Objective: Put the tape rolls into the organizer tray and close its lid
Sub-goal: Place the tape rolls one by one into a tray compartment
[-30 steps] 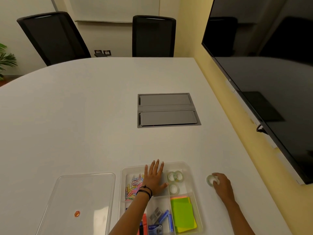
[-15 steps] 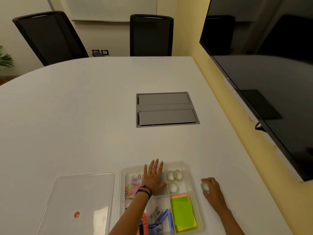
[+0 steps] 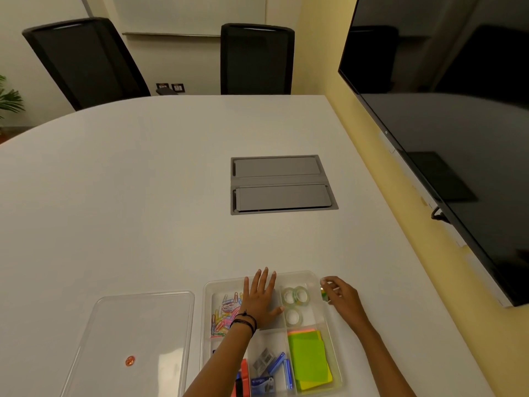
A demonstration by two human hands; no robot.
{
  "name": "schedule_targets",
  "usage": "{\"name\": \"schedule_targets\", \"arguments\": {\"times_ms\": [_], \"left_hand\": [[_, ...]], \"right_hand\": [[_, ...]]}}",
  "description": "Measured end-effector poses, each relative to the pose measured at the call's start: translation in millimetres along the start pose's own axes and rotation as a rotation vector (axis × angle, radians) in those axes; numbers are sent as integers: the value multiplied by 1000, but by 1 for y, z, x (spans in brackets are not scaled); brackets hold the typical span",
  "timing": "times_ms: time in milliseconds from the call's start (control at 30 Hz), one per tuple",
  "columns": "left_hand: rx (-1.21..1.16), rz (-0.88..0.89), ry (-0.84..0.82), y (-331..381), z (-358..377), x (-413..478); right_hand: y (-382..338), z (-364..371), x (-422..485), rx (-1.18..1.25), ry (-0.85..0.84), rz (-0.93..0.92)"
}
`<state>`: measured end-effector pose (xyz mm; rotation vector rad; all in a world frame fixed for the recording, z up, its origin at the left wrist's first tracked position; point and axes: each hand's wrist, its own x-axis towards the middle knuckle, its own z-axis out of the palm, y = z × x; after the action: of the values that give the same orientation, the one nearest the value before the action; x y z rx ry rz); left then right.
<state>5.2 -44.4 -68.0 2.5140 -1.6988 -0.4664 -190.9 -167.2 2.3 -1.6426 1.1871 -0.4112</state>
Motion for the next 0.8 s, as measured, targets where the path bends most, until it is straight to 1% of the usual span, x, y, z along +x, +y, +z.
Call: {"name": "schedule_targets", "arguments": {"times_ms": [100, 200, 267, 467, 700, 800], "left_hand": [[-17, -15, -38, -1, 0, 1], [2, 6, -10, -1, 0, 1], [17, 18, 3, 0, 1, 1], [1, 2, 12, 0, 1, 2], [2, -3, 14, -1, 3, 3], [6, 3, 31, -1, 4, 2]], "right_hand": [[-8, 11, 0, -72, -99, -42], [-11, 22, -4, -195, -211, -61], [-8, 29, -7, -283, -257, -66], [-6, 40, -12, -621, -350, -101], [-6, 46, -10, -794, -405, -114], [-5, 48, -11, -810, -412, -118]]}}
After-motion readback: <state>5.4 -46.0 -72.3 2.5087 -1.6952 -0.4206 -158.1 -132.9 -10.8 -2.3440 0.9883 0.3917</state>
